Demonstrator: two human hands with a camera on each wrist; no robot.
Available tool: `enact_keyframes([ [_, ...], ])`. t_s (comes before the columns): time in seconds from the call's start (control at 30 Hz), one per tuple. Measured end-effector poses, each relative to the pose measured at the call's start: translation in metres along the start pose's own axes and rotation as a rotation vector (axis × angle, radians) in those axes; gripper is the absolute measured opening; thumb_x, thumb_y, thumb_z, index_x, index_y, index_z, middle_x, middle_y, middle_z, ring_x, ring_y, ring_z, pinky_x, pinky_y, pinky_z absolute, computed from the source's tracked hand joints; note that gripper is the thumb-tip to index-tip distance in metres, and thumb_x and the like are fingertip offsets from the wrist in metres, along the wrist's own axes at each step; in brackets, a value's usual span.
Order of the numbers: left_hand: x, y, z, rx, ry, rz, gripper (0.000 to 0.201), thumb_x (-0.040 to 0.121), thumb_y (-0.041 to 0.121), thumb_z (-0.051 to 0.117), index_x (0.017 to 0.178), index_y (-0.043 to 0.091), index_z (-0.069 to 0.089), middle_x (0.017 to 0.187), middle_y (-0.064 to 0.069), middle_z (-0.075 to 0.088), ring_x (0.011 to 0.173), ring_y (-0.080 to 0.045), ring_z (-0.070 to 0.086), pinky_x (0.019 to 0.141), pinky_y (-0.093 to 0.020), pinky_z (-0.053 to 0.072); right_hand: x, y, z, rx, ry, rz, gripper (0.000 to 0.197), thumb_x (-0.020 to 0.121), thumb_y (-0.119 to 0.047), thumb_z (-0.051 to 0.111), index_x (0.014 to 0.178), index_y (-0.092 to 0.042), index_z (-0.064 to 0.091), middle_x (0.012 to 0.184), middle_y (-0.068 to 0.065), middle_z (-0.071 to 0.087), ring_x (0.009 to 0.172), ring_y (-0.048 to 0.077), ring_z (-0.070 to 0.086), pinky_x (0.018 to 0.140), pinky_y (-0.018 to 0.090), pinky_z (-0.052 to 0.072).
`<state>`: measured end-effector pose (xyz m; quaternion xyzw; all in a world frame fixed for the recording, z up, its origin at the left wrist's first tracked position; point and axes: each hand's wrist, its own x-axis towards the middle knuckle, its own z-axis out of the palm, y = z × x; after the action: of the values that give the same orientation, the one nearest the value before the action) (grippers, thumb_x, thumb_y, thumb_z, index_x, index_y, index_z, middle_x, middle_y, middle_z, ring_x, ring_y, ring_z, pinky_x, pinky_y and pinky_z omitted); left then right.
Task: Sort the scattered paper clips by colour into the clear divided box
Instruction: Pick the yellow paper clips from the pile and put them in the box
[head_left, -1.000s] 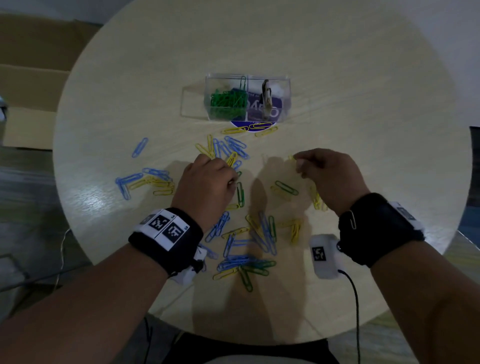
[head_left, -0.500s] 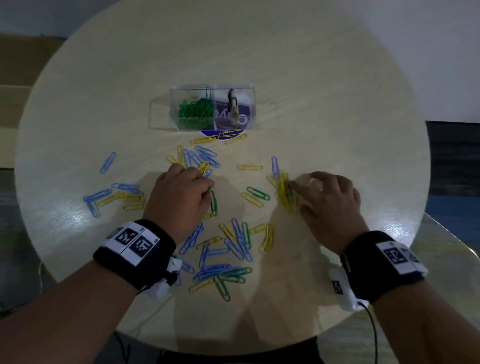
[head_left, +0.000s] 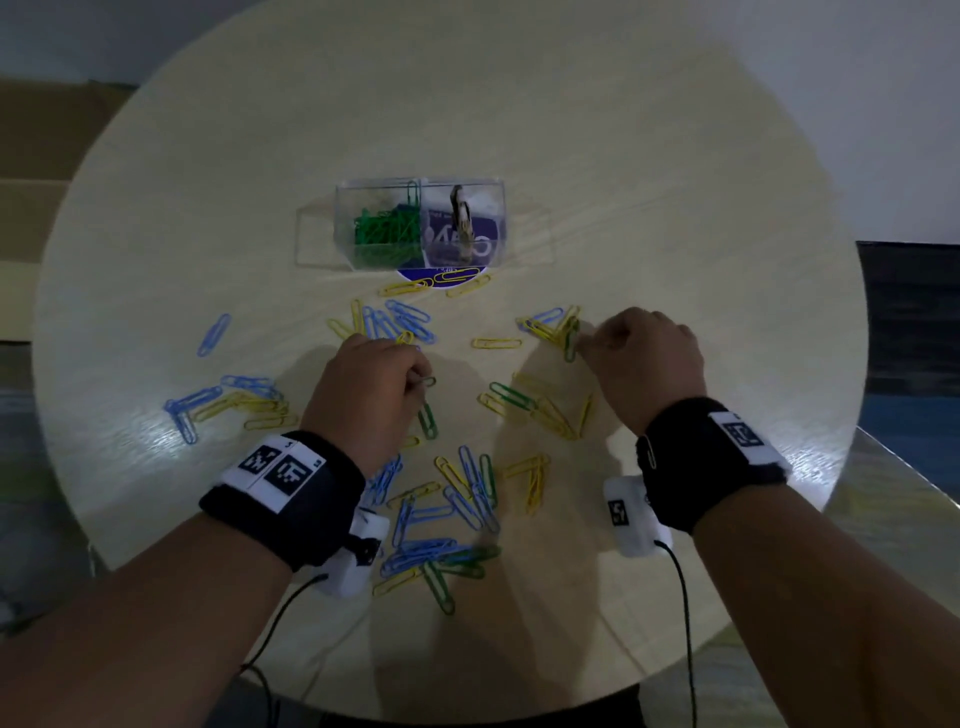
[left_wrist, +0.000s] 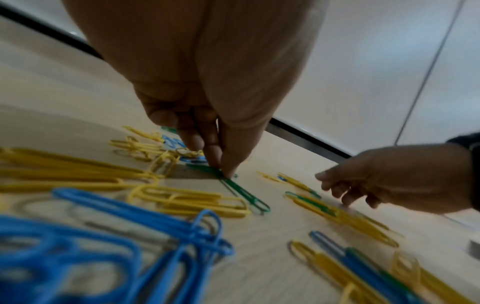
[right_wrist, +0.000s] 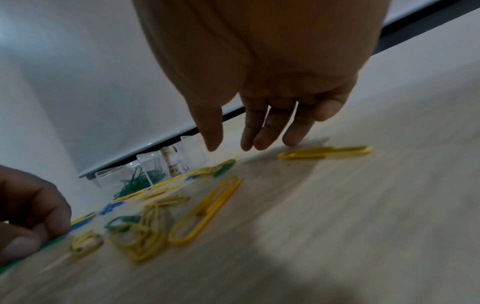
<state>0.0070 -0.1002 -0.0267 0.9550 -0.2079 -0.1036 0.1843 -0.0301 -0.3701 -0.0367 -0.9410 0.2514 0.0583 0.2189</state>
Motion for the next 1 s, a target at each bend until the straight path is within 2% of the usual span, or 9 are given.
enact_keyframes([
  [0.1, 0.006, -0.003, -0.001, -0.078, -0.054, -0.047, 0.011, 0.078, 0.012, 0.071, 0.082, 0.021, 0.070, 0.071, 0.009, 0.051, 0.082, -0.025, 0.052, 0.076, -0.033, 0.043, 0.002, -0.010, 0.009, -0.079, -0.066, -0.030, 0.027, 0.078, -0.044, 0.059, 0.090, -0.022, 0.068, 0.102, 0.012, 0.062, 0.100, 0.039, 0.053, 0.088, 0.039, 0.044],
  [0.27, 0.012, -0.008, -0.008, -0.063, -0.119, -0.056, 0.007, 0.075, 0.018, 0.073, 0.076, 0.024, 0.069, 0.083, -0.004, 0.062, 0.086, -0.034, 0.059, 0.077, -0.046, 0.051, 0.005, -0.009, 0.007, -0.024, -0.145, -0.057, 0.015, 0.080, -0.029, 0.060, 0.087, -0.019, 0.068, 0.100, 0.017, 0.063, 0.099, 0.040, 0.057, 0.085, 0.037, 0.044],
  [0.37, 0.010, -0.009, -0.013, -0.097, -0.066, -0.028, 0.007, 0.078, 0.015, 0.069, 0.080, 0.021, 0.068, 0.079, -0.002, 0.068, 0.083, -0.028, 0.063, 0.074, -0.039, 0.051, -0.001, -0.004, -0.005, 0.080, -0.086, -0.031, 0.006, 0.080, -0.022, 0.061, 0.085, -0.020, 0.063, 0.091, 0.010, 0.068, 0.094, 0.033, 0.061, 0.074, 0.029, 0.042],
  [0.43, 0.005, -0.012, -0.016, -0.216, 0.002, -0.035, 0.010, 0.080, 0.013, 0.068, 0.088, 0.021, 0.070, 0.079, 0.001, 0.070, 0.079, -0.020, 0.065, 0.073, -0.034, 0.052, -0.011, -0.002, -0.013, 0.177, -0.027, -0.021, 0.014, 0.079, -0.017, 0.062, 0.092, -0.020, 0.064, 0.077, -0.001, 0.065, 0.082, 0.025, 0.062, 0.067, 0.023, 0.037],
  [0.53, -0.008, -0.015, -0.017, -0.277, 0.010, 0.005, 0.017, 0.087, 0.019, 0.067, 0.104, 0.020, 0.072, 0.086, 0.003, 0.068, 0.080, -0.013, 0.062, 0.076, -0.028, 0.049, -0.032, -0.009, -0.015, 0.232, -0.010, -0.195, 0.021, 0.076, -0.013, 0.066, 0.093, -0.024, 0.070, 0.074, -0.004, 0.065, 0.071, 0.016, 0.061, 0.064, 0.018, 0.037],
  [0.6, -0.016, -0.016, -0.015, -0.173, -0.046, 0.115, 0.019, 0.088, 0.024, 0.064, 0.105, 0.019, 0.073, 0.088, 0.001, 0.068, 0.083, -0.019, 0.061, 0.076, -0.032, 0.050, -0.042, -0.015, -0.005, 0.233, -0.051, -0.329, 0.017, 0.075, -0.012, 0.069, 0.087, -0.024, 0.073, 0.079, -0.001, 0.066, 0.071, 0.014, 0.061, 0.067, 0.018, 0.039],
  [0.77, -0.024, -0.023, -0.007, 0.034, -0.108, 0.226, 0.020, 0.082, 0.010, 0.073, 0.103, 0.011, 0.074, 0.088, -0.009, 0.070, 0.085, -0.035, 0.062, 0.074, -0.042, 0.051, -0.039, -0.018, 0.016, 0.123, -0.103, -0.360, 0.016, 0.076, -0.015, 0.067, 0.089, -0.021, 0.074, 0.089, 0.006, 0.069, 0.084, 0.026, 0.065, 0.077, 0.030, 0.049],
  [0.87, -0.024, -0.022, -0.011, 0.018, -0.153, 0.177, 0.015, 0.086, 0.014, 0.070, 0.100, 0.013, 0.073, 0.093, -0.008, 0.068, 0.091, -0.033, 0.060, 0.078, -0.041, 0.048, -0.030, -0.016, 0.009, 0.047, -0.037, -0.294, 0.019, 0.077, -0.018, 0.063, 0.092, -0.021, 0.075, 0.090, 0.010, 0.068, 0.088, 0.032, 0.064, 0.079, 0.034, 0.049],
  [1.0, -0.020, -0.022, -0.014, 0.032, -0.194, 0.128, 0.009, 0.084, 0.021, 0.072, 0.089, 0.017, 0.066, 0.095, -0.003, 0.053, 0.091, -0.028, 0.054, 0.077, -0.040, 0.046, -0.033, -0.017, 0.000, 0.074, 0.031, -0.256, 0.017, 0.077, -0.020, 0.065, 0.089, -0.022, 0.076, 0.085, 0.008, 0.065, 0.082, 0.030, 0.064, 0.075, 0.032, 0.048],
])
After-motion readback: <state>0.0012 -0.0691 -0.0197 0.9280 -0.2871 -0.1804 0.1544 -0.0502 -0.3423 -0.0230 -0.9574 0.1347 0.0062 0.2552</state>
